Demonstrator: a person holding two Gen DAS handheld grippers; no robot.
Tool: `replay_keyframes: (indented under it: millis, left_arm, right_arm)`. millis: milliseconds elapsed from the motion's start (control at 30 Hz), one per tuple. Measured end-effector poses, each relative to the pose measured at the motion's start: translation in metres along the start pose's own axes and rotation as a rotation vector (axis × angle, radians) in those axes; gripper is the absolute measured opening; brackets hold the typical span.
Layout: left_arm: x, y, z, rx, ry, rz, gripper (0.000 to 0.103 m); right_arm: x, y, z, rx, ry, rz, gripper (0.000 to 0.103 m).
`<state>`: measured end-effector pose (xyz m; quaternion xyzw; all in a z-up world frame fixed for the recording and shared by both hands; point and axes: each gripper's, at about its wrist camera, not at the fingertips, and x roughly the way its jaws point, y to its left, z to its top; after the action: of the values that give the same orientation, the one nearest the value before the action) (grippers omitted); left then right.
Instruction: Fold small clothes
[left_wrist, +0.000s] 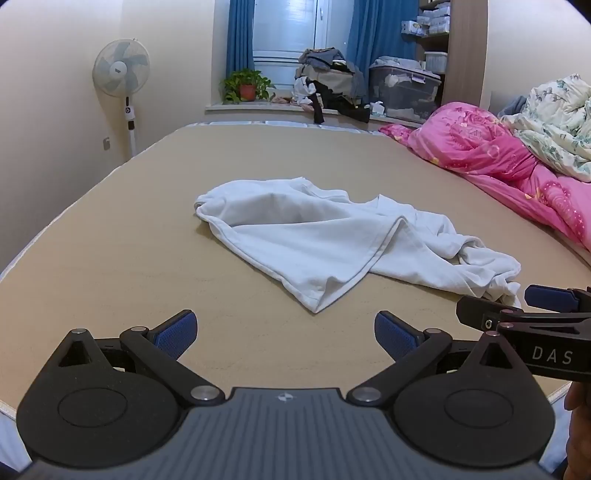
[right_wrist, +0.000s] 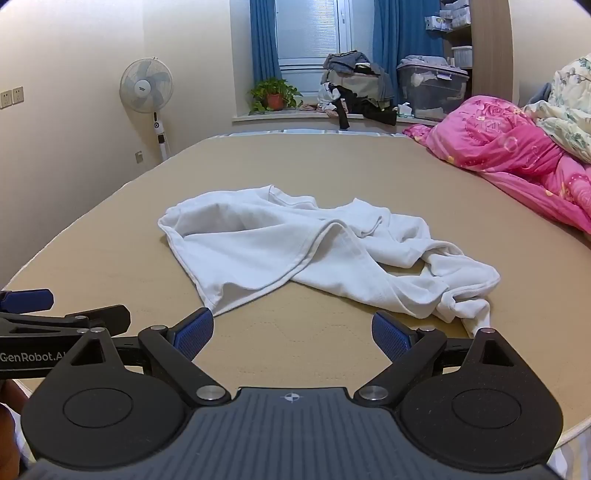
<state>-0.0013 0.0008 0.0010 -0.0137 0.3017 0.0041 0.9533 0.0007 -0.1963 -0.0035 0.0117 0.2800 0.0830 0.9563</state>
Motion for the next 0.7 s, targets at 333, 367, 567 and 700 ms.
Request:
replay_keyframes:
  millis: [333,367,567,700]
  left_arm:
    - [0.0053,-0.0036,-0.0033,-0.001,-0.002,0.000,0.102]
    - [0.0052,-0.0035,-0.0031,-0.001,-0.003,0.000,0.102]
    - [0.0054,-0.0040,-0.0033,-0.001,-0.003,0.000,0.102]
    - [0.0047,-0.0036,-0.0027,-0.001,-0.002,0.000,0.102]
  right_arm:
    - [-0.0013,0.0000,0.0001,0.000,-0.003,0.001,0.093]
    - [-0.0013,0.0003,0.0001,0.000,-0.003,0.001,0.093]
    - [-0.0019,-0.0001,0.0006,0.000,-0.003,0.000,0.093]
    - [-0.0021,0.0000,0.0008,-0.001,-0.003,0.000,0.093]
